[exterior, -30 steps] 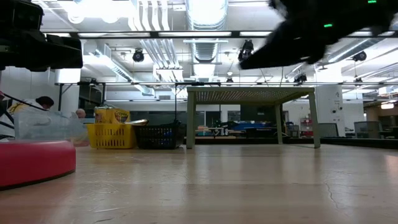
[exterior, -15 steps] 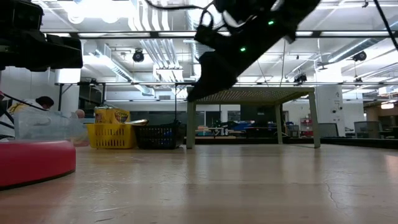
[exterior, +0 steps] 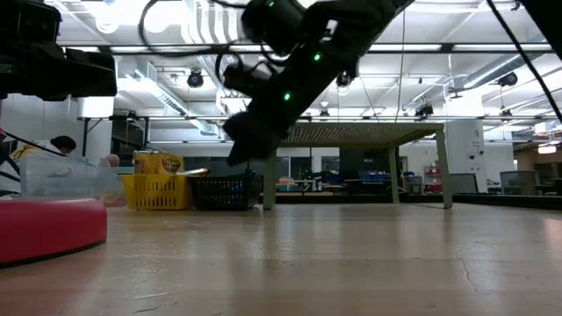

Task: Pick & Place Office Desk Supplies
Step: Put the black bin with the spring rubberbands on the shelf

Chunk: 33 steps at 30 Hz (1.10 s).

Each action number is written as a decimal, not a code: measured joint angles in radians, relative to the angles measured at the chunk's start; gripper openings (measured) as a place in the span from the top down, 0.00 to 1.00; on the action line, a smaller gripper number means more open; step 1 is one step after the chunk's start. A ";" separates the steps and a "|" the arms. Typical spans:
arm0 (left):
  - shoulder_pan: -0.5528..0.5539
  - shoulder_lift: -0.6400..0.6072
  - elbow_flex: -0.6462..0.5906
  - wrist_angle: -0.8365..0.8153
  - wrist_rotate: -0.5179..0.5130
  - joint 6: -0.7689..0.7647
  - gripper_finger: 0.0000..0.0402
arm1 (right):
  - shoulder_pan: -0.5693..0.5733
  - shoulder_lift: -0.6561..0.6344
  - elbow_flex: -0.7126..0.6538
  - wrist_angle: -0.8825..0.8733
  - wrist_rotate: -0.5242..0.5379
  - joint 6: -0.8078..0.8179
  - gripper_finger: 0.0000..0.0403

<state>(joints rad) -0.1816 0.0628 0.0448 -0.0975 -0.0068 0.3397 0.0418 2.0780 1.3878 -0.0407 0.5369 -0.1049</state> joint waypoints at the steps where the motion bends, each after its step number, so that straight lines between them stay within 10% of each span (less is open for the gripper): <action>1: 0.000 0.000 0.000 0.000 0.000 0.000 0.95 | 0.000 0.016 0.012 -0.008 0.013 0.000 0.53; 33: 0.000 0.000 0.000 0.000 0.000 0.000 0.95 | -0.090 0.109 0.077 -0.006 -0.104 -0.146 0.58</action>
<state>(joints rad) -0.1818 0.0628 0.0448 -0.0977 -0.0067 0.3399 -0.0479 2.1872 1.4651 -0.0469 0.4332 -0.2509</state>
